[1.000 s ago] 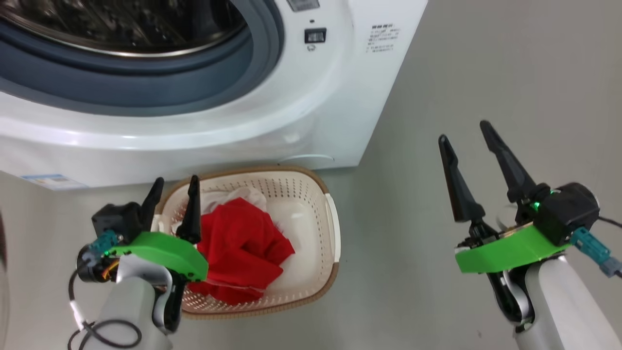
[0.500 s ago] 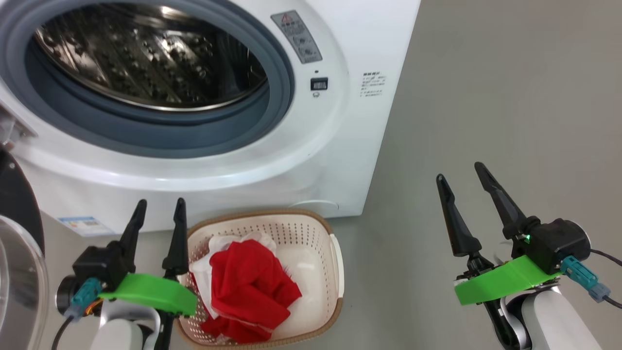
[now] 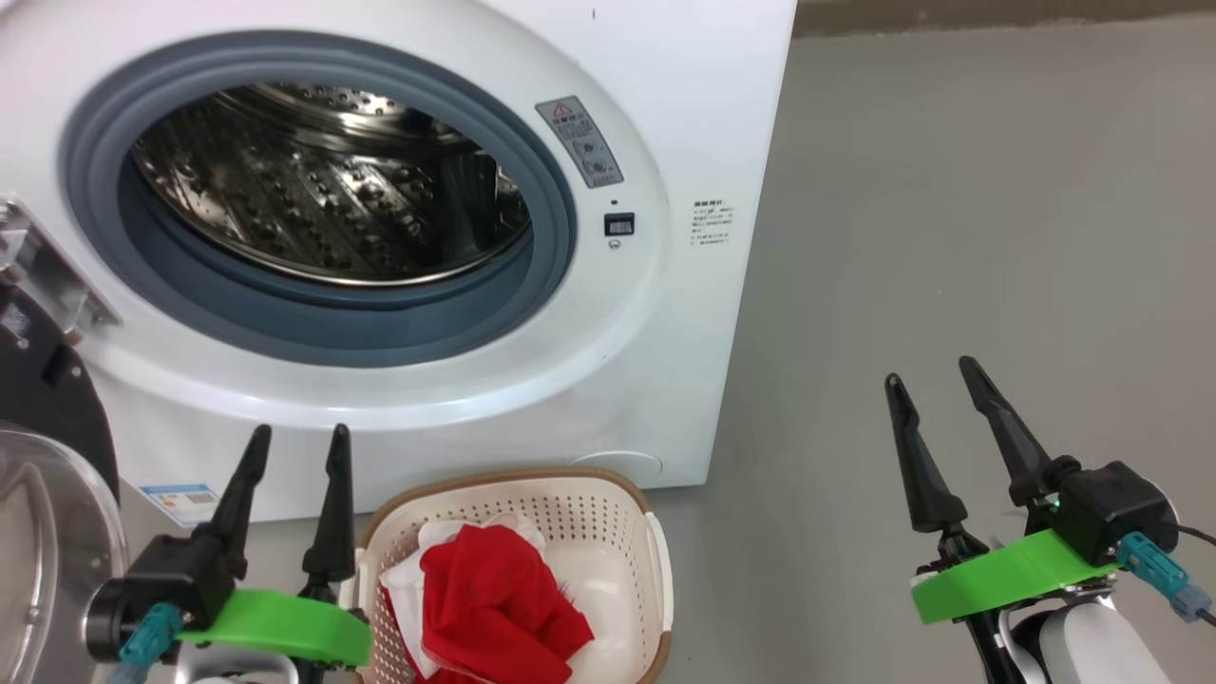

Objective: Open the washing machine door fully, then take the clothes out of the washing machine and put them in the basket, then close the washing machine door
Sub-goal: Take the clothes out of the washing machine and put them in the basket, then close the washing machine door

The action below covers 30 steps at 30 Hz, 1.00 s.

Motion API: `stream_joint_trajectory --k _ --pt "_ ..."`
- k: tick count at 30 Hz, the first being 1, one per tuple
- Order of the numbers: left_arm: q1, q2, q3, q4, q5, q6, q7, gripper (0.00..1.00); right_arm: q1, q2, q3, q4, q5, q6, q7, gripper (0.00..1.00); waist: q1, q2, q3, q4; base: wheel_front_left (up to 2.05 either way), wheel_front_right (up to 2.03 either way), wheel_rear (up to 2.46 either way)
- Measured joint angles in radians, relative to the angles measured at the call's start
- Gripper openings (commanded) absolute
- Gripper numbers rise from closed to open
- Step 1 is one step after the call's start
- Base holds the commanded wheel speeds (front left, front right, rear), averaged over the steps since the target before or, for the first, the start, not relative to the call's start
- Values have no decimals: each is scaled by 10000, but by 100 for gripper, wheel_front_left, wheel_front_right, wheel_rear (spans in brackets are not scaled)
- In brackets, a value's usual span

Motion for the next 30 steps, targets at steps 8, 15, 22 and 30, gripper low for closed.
stream_joint_trajectory --k 8,15,22,30 --pt "552 -2 178 -161 82 2 -2 100 160 31 -128 -2 -69 2 0 100 0 0 -376 72 0 0 0" --pt "765 88 148 17 82 -13 0 100 383 56 -242 4 -71 0 0 100 0 0 -677 131 0 0 0" --pt "779 86 150 100 90 -29 -2 100 382 63 -245 2 -71 0 0 100 1 0 -772 82 0 0 0" --pt "779 84 165 151 90 -96 0 100 382 63 -263 2 -71 0 0 100 0 0 -782 11 0 0 0"
